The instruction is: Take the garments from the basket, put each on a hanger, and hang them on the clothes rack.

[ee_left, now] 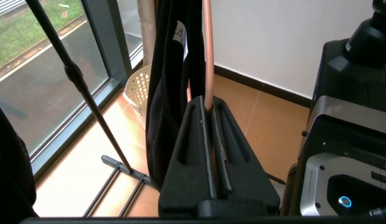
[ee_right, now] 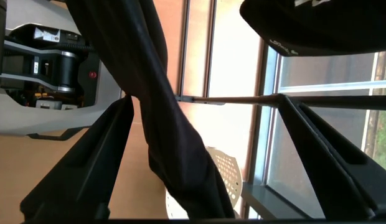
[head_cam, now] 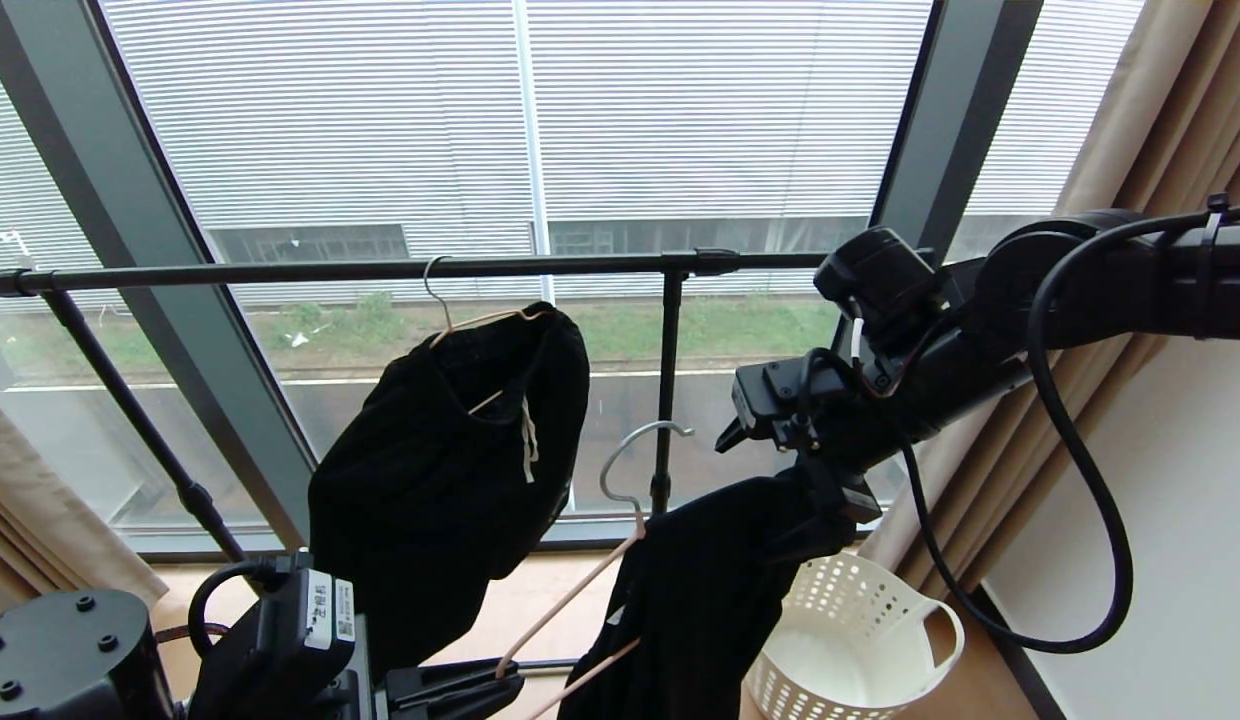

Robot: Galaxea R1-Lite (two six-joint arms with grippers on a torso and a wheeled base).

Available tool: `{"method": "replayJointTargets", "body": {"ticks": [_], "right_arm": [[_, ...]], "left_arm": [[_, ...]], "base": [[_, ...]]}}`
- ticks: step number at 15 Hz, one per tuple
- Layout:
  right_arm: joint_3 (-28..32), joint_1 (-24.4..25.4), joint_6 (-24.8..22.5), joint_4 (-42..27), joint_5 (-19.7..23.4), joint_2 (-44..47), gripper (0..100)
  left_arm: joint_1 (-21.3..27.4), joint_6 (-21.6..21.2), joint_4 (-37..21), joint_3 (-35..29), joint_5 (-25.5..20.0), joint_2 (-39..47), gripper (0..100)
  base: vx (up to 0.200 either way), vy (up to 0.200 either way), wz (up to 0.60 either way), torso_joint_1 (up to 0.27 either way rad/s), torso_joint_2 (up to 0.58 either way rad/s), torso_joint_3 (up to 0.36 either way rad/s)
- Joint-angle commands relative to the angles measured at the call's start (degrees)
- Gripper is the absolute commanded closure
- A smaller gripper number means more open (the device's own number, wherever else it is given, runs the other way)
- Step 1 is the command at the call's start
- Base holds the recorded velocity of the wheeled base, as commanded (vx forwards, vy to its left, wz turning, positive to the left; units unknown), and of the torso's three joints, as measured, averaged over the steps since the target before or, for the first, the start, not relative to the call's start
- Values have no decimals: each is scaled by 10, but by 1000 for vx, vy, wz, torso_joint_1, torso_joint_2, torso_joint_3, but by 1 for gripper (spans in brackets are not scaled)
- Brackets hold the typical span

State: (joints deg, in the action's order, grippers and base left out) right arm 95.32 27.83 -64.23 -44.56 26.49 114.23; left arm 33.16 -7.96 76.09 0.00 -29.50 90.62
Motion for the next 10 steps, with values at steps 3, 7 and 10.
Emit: {"method": "replayJointTargets", "body": {"ticks": [3,7,10], "right_arm": [[-1,7,0,3,0,7,0],[0,9,1,2,1,5,100],[-2,9,0,1,0,1,100]], "left_arm": [[0,1,0,0,1,0,100],[0,2,1,0,1,-4,100],[-1,3,0,0,1,-4,100]], "base": [[0,0,0,0,0,0],[0,0,0,0,0,0],[0,0,0,0,0,0]]}}
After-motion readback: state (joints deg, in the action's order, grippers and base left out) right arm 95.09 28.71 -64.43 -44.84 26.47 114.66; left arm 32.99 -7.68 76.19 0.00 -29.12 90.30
